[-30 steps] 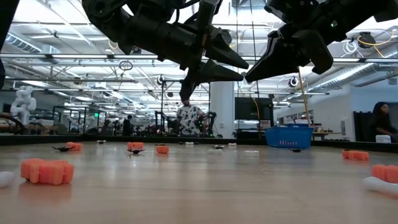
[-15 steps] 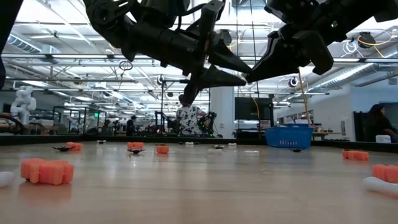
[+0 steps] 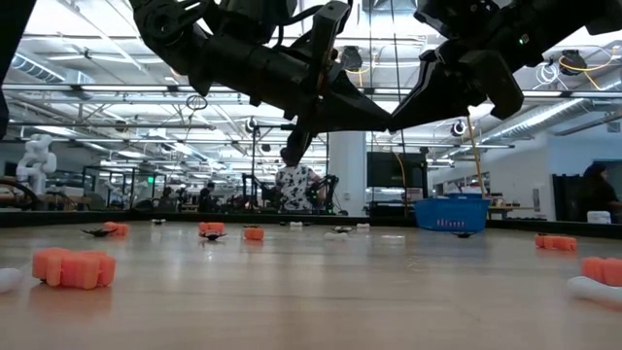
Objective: Sort Halloween decoration
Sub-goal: Put the white bone toy into the green bin
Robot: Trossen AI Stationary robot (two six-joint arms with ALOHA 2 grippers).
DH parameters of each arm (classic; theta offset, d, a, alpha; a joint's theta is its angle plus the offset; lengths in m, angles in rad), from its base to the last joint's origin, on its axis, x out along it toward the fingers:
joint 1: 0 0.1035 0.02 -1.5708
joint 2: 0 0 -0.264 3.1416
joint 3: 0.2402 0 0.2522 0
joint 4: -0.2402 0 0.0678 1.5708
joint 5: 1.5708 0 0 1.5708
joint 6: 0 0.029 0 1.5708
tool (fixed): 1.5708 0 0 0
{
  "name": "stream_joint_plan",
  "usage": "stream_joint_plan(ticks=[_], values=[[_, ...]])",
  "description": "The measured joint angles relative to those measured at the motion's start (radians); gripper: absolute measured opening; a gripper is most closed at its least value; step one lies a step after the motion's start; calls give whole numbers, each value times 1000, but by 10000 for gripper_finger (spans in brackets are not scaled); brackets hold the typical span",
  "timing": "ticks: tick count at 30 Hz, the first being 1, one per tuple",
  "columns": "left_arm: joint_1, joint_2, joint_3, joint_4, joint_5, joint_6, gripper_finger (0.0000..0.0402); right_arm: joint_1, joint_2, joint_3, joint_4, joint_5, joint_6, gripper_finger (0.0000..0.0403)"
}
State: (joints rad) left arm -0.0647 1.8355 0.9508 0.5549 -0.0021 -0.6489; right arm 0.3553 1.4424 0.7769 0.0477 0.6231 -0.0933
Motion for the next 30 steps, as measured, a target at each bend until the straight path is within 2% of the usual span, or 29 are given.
stream_joint_plan(ticks=[10, 13, 19, 22, 25, 30], values=[[5, 0, 0, -16, 8, 11, 4, -1, 0, 0, -4, -15, 19, 17], [5, 0, 0, -17, 13, 28, 1, 0, 0, 0, -13, -16, 31, 44], [6, 0, 0, -16, 10, 38, 2, 7, 0, 0, -17, -28, 58, 126], [6, 0, 0, -12, 11, 56, 2, 7, 0, 0, -18, -39, 82, 146], [5, 0, 0, -8, 21, 78, 1, 5, -1, 1, -16, -84, 111, 141], [5, 0, 0, 3, 31, 114, 1, 0, -1, 1, -5, -96, 138, 92]])
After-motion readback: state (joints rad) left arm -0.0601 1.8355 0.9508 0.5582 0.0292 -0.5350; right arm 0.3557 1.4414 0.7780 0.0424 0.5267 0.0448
